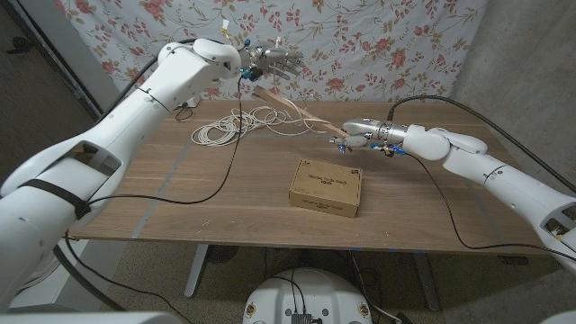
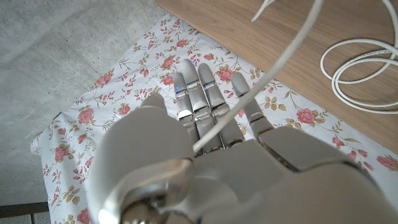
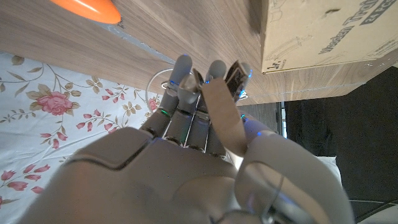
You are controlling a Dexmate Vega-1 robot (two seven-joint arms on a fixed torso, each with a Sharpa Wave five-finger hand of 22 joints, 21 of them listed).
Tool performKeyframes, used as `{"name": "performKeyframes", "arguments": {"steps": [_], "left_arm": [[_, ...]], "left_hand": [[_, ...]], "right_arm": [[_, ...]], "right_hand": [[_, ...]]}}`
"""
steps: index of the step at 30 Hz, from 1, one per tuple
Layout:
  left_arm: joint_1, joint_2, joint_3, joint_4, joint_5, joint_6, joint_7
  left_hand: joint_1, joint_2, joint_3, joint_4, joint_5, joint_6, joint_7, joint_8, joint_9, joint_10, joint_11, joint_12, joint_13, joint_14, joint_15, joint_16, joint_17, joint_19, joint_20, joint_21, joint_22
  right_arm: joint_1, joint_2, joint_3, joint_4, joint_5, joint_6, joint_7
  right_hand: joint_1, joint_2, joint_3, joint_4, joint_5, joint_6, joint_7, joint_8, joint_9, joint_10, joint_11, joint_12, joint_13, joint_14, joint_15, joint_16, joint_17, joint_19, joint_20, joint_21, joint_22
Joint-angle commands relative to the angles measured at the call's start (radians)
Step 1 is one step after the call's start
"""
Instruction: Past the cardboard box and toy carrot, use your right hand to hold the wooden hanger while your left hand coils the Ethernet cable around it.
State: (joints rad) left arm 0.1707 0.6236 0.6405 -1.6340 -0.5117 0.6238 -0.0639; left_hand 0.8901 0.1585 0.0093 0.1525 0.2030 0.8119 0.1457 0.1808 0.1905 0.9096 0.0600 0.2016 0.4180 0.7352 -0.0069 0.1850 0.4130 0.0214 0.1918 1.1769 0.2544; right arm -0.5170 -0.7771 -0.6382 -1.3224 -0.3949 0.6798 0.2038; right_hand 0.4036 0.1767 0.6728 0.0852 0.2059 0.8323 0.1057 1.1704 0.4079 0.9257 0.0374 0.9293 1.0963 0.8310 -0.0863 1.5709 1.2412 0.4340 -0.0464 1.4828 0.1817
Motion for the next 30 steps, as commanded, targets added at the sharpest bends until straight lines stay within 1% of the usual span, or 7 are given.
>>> {"name": "performKeyframes", "arguments": {"steps": [1,2,5,7,10,20,30], "left_arm": [[0.002,0.0,-0.044,0.055,-0.06,-0.088,-0.241],[0.0,0.006,-0.042,0.051,-0.056,-0.092,-0.248],[-0.006,0.023,-0.04,0.046,-0.063,-0.102,-0.295],[-0.012,0.04,-0.034,0.028,-0.052,-0.104,-0.314],[-0.014,0.063,-0.031,-0.006,-0.032,-0.11,-0.322],[0.009,0.118,-0.05,-0.122,0.041,-0.136,-0.273],[0.043,0.139,-0.08,-0.166,0.042,-0.143,-0.256]], "left_hand": [[-0.166,-0.03,-0.055,0.006,-0.008,-0.172,0.039,-0.009,-0.002,-0.17,0.093,-0.019,-0.05,-0.178,0.107,-0.006,-0.068,-0.132,0.021,-0.037,-0.028],[-0.197,-0.037,-0.067,0.005,-0.007,-0.219,0.033,-0.011,-0.003,-0.21,0.092,-0.019,-0.06,-0.219,0.115,-0.006,-0.082,-0.158,0.021,-0.049,-0.034],[-0.308,-0.064,-0.119,-0.008,0.003,-0.485,-0.065,-0.01,-0.006,-0.491,0.123,-0.025,-0.115,-0.434,0.173,-0.002,-0.152,-0.293,0.021,-0.14,-0.062],[-0.353,-0.078,-0.145,-0.014,0.012,-0.62,-0.117,-0.008,-0.008,-0.632,0.116,-0.022,-0.146,-0.59,0.198,-0.005,-0.186,-0.352,0.022,-0.201,-0.069],[-0.388,-0.089,-0.171,-0.02,0.021,-0.718,-0.144,-0.007,-0.01,-0.761,0.104,-0.02,-0.175,-0.725,0.213,-0.006,-0.209,-0.417,0.022,-0.273,-0.071],[-0.424,-0.095,-0.207,-0.026,0.044,-0.85,-0.184,-0.006,-0.013,-0.966,0.098,-0.02,-0.209,-0.918,0.213,-0.007,-0.22,-0.506,0.021,-0.379,-0.071],[-0.431,-0.091,-0.216,-0.027,0.053,-0.908,-0.194,-0.008,-0.013,-1.03,0.092,-0.018,-0.215,-0.977,0.212,-0.005,-0.222,-0.548,0.021,-0.42,-0.071]], "right_arm": [[0.056,0.016,-0.049,0.056,-0.004,-0.01,0.001],[0.057,0.016,-0.05,0.057,-0.008,-0.012,-0.002],[0.062,0.017,-0.053,0.063,-0.003,-0.016,0.0],[0.064,0.016,-0.054,0.064,-0.006,-0.02,-0.004],[0.065,0.013,-0.055,0.062,-0.013,-0.031,-0.011],[0.056,-0.016,-0.053,0.024,-0.022,-0.069,-0.004],[0.018,-0.066,-0.028,-0.053,-0.022,-0.108,0.004]], "right_hand": [[0.003,0.005,0.002,0.002,0.005,-0.004,0.001,-0.005,0.003,0.007,0.008,0.379,0.007,-0.011,-0.038,0.0,0.0,-0.006,-0.018,-0.003,0.001],[0.002,0.005,0.002,0.002,0.005,-0.005,0.001,-0.001,0.01,0.013,0.007,0.372,-0.007,-0.009,-0.04,0.001,0.0,-0.004,-0.017,-0.002,0.001],[0.002,0.005,0.002,0.002,0.005,-0.003,0.001,-0.005,0.002,0.007,0.007,0.382,0.011,-0.01,-0.038,0.0,0.0,-0.005,-0.017,-0.003,0.001],[0.002,0.004,0.002,0.002,0.005,-0.003,0.001,-0.005,0.001,0.011,0.006,0.374,-0.003,-0.008,-0.041,0.001,0.0,-0.006,-0.017,-0.003,0.001],[0.002,0.005,0.002,0.001,0.005,-0.002,0.001,-0.005,0.001,0.01,0.004,0.376,0.0,-0.008,-0.037,0.001,0.0,-0.003,-0.016,-0.003,0.001],[0.001,0.005,0.002,0.0,0.005,-0.003,0.002,-0.004,0.001,0.009,0.01,0.383,0.011,-0.009,-0.036,0.001,0.0,-0.002,-0.016,-0.004,0.002],[0.0,0.005,0.002,-0.001,0.005,-0.002,0.001,-0.004,0.001,0.008,0.011,0.386,0.016,-0.007,-0.038,0.0,0.001,-0.002,-0.019,-0.004,0.002]]}}
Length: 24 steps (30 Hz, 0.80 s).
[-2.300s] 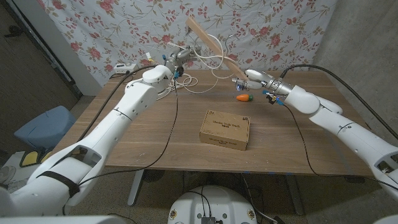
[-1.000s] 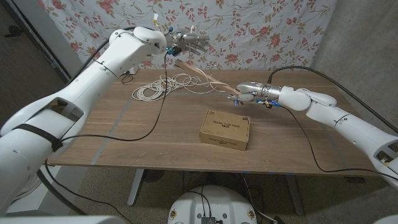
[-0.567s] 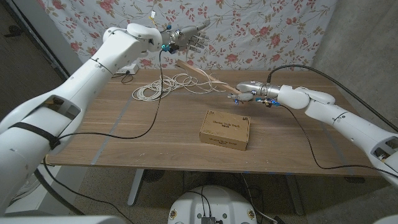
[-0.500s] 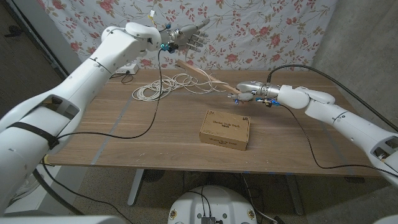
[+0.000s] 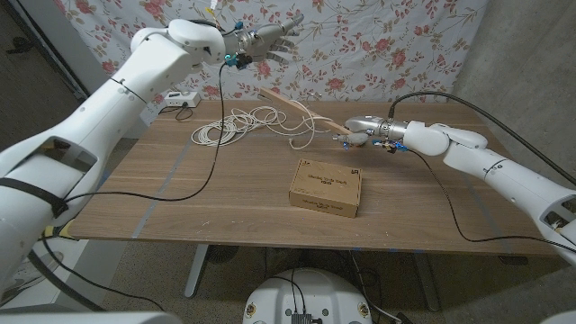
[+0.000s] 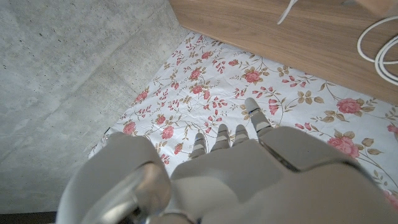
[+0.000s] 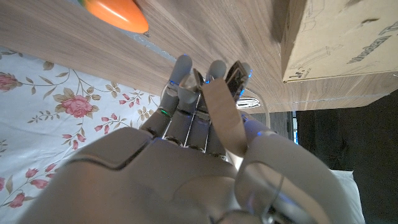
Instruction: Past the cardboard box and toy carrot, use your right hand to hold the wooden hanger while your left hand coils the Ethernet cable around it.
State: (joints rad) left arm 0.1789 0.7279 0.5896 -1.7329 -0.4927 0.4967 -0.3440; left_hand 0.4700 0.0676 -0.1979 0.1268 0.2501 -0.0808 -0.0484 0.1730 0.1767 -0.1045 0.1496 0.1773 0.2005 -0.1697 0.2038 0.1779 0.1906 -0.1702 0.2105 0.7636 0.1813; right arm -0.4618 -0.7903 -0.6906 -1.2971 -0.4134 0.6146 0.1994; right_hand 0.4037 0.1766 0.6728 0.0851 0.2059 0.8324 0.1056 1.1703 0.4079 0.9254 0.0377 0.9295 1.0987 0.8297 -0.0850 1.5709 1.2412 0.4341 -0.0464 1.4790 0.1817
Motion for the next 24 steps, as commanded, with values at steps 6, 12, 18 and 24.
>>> {"name": "performKeyframes", "arguments": {"steps": [6,12,18,24], "left_arm": [[0.056,0.044,-0.045,-0.08,0.013,-0.018,0.03],[0.074,0.053,-0.055,-0.091,0.002,-0.023,0.03],[0.087,0.062,-0.063,-0.112,-0.003,-0.02,0.039],[0.095,0.067,-0.073,-0.119,-0.021,-0.02,0.034]], "left_hand": [[-0.014,0.004,-0.011,-0.001,0.009,-0.025,0.004,0.002,0.001,-0.038,0.005,0.007,0.001,-0.095,0.001,0.001,0.0,-0.371,0.003,-0.02,0.003],[-0.014,0.007,-0.012,-0.001,0.011,-0.026,0.01,0.005,0.001,-0.043,0.009,0.009,0.0,-0.1,0.001,0.003,0.0,-0.374,0.003,-0.025,0.003],[-0.015,0.01,-0.013,-0.002,0.012,-0.041,0.01,0.001,0.001,-0.05,0.009,0.01,-0.001,-0.104,0.002,0.005,0.0,-0.376,0.003,-0.029,0.004],[-0.015,0.012,-0.013,-0.002,0.014,-0.05,0.014,0.0,0.001,-0.053,0.01,0.012,-0.001,-0.106,0.002,0.006,0.0,-0.377,0.003,-0.033,0.005]], "right_arm": [[-0.065,-0.084,0.045,-0.128,-0.011,-0.066,0.007],[-0.117,-0.123,0.077,-0.194,-0.082,-0.1,-0.069],[-0.179,-0.165,0.111,-0.255,-0.183,-0.121,-0.195],[-0.243,-0.199,0.14,-0.262,-0.324,-0.096,-0.44]], "right_hand": [[-0.001,0.005,0.002,0.0,0.005,-0.003,0.004,-0.004,0.0,0.006,0.009,0.383,0.011,-0.007,-0.037,0.0,0.0,-0.002,-0.018,-0.002,0.001],[-0.003,0.003,0.001,0.002,0.006,-0.021,-0.003,-0.004,0.01,-0.008,0.005,0.372,0.002,-0.025,-0.039,-0.004,0.0,-0.019,-0.023,-0.009,0.0],[-0.01,0.002,-0.003,0.01,0.011,-0.032,-0.01,-0.011,0.006,-0.015,0.004,0.36,-0.016,-0.043,-0.044,-0.004,0.0,-0.028,-0.024,-0.02,-0.001],[-0.015,-0.001,-0.007,0.016,0.014,-0.042,-0.018,-0.006,0.019,-0.026,-0.004,0.367,0.0,-0.056,-0.045,-0.006,0.001,-0.036,-0.03,-0.027,-0.001]]}}
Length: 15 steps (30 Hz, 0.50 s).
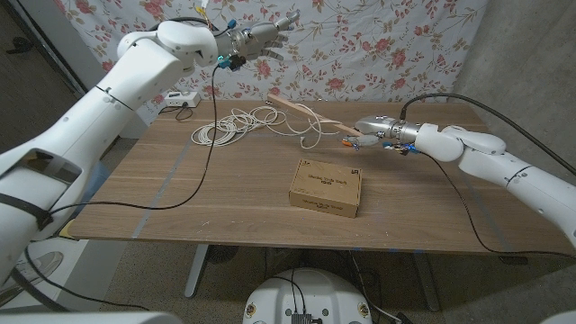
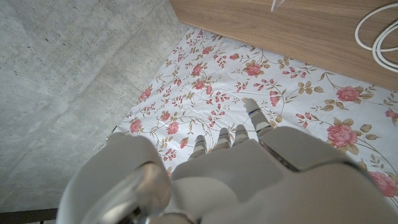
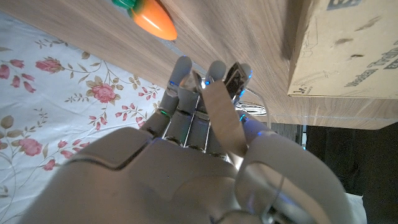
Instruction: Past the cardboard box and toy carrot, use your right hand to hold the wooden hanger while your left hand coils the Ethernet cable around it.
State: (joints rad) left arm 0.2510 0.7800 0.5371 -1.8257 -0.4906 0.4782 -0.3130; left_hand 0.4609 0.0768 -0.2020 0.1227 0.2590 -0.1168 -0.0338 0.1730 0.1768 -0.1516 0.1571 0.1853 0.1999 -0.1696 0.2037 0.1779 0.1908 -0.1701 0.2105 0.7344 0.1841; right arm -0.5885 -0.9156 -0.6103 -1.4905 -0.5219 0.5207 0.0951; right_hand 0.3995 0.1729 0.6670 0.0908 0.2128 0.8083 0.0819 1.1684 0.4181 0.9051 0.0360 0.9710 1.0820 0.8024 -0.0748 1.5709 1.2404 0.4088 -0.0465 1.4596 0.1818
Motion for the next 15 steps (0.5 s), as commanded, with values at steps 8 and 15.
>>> {"name": "performKeyframes", "arguments": {"steps": [8,15], "left_arm": [[0.028,0.015,-0.025,-0.029,-0.037,-0.008,-0.001],[0.037,0.015,-0.028,-0.037,-0.046,-0.015,0.003]], "left_hand": [[-0.005,0.006,-0.009,0.002,0.006,-0.024,0.004,0.0,0.001,-0.01,0.007,0.006,-0.001,-0.109,0.001,0.008,-0.001,-0.376,0.003,-0.007,0.002],[-0.005,0.008,-0.01,0.001,0.007,-0.03,0.009,0.001,0.001,-0.013,0.008,0.007,-0.001,-0.109,0.0,0.01,-0.001,-0.376,0.003,-0.01,0.003]], "right_arm": [[-0.176,-0.107,0.078,-0.068,-0.306,0.002,-0.548],[-0.218,-0.135,0.077,-0.097,-0.356,-0.036,-0.608]], "right_hand": [[-0.026,-0.006,-0.015,0.024,0.021,-0.05,-0.02,-0.012,0.011,-0.042,-0.012,0.316,0.019,-0.09,-0.065,-0.012,0.002,-0.048,-0.044,-0.041,-0.004],[-0.041,-0.018,-0.036,0.034,0.038,-0.1,-0.061,-0.031,0.004,-0.09,-0.037,0.275,-0.025,-0.175,-0.082,-0.022,0.001,-0.078,-0.062,-0.075,-0.005]]}}
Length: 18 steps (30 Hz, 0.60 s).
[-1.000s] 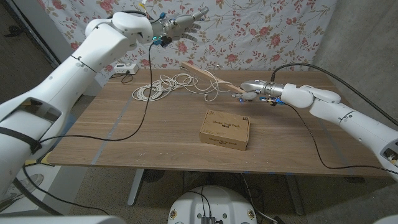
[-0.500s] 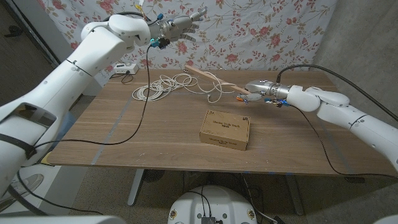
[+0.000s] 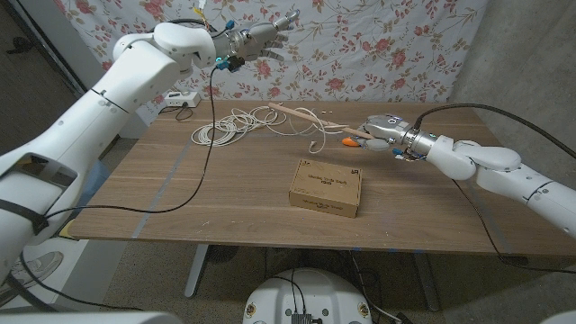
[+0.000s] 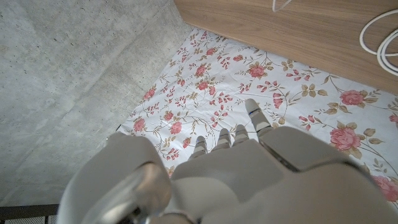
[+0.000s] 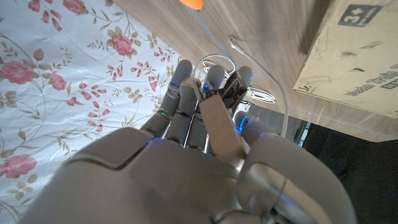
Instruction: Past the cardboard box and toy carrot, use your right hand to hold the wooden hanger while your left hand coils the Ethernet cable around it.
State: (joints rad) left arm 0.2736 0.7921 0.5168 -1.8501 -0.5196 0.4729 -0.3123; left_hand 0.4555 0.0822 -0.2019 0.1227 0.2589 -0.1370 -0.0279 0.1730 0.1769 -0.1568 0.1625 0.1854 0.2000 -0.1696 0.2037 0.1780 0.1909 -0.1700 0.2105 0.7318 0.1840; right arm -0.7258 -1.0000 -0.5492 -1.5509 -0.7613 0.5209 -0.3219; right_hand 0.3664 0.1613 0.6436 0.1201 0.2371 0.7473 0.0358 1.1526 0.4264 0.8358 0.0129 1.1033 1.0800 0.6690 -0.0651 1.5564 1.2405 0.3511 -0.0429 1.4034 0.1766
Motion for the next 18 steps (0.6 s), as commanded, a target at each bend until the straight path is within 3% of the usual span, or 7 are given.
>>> {"name": "performKeyframes", "arguments": {"steps": [1,6,12,18], "left_arm": [[0.016,0.004,-0.008,-0.014,-0.017,-0.011,0.002],[0.025,0.008,-0.013,-0.023,-0.02,-0.016,0.009],[0.029,0.012,-0.016,-0.025,-0.025,-0.02,0.008],[0.035,0.018,-0.02,-0.029,-0.029,-0.019,0.008]], "left_hand": [[0.0,0.003,-0.01,0.001,0.008,-0.01,0.004,0.001,0.001,-0.008,0.005,0.007,-0.001,-0.11,0.0,0.01,-0.001,-0.376,0.003,-0.008,0.003],[0.0,0.004,-0.011,0.001,0.009,-0.009,0.009,0.004,0.001,-0.008,0.008,0.009,-0.001,-0.11,-0.002,0.011,-0.001,-0.375,0.003,-0.01,0.004],[0.0,0.005,-0.011,0.001,0.009,-0.01,0.01,0.005,0.001,-0.01,0.008,0.01,-0.002,-0.111,-0.003,0.012,-0.001,-0.374,0.003,-0.011,0.004],[0.0,0.007,-0.012,0.0,0.01,-0.009,0.013,0.007,0.001,-0.013,0.011,0.01,-0.002,-0.113,-0.004,0.012,-0.001,-0.373,0.003,-0.014,0.005]], "right_arm": [[-0.085,-0.054,0.014,-0.042,-0.122,-0.041,-0.189],[-0.105,-0.068,-0.001,-0.069,-0.123,-0.062,-0.144],[-0.127,-0.074,-0.012,-0.099,-0.129,-0.117,-0.071],[-0.149,-0.067,-0.019,-0.108,-0.156,-0.197,-0.059]], "right_hand": [[-0.009,-0.006,-0.018,0.006,0.019,-0.044,-0.02,-0.022,-0.014,-0.024,-0.016,0.136,-0.038,-0.065,-0.104,-0.01,0.0,-0.024,-0.071,-0.028,0.0],[-0.002,-0.01,-0.031,-0.003,0.031,-0.067,-0.04,-0.048,-0.045,-0.038,-0.036,0.083,-0.137,-0.088,-0.123,-0.011,-0.002,-0.02,-0.086,-0.052,-0.001],[0.008,-0.011,-0.032,-0.013,0.036,-0.081,-0.049,-0.06,-0.058,-0.047,-0.038,0.081,-0.149,-0.103,-0.126,-0.018,-0.004,-0.027,-0.096,-0.065,-0.002],[0.028,-0.004,-0.019,-0.023,0.045,-0.106,-0.061,-0.093,-0.086,-0.051,-0.039,0.091,-0.153,-0.132,-0.133,-0.037,-0.01,-0.038,-0.115,-0.088,-0.004]]}}
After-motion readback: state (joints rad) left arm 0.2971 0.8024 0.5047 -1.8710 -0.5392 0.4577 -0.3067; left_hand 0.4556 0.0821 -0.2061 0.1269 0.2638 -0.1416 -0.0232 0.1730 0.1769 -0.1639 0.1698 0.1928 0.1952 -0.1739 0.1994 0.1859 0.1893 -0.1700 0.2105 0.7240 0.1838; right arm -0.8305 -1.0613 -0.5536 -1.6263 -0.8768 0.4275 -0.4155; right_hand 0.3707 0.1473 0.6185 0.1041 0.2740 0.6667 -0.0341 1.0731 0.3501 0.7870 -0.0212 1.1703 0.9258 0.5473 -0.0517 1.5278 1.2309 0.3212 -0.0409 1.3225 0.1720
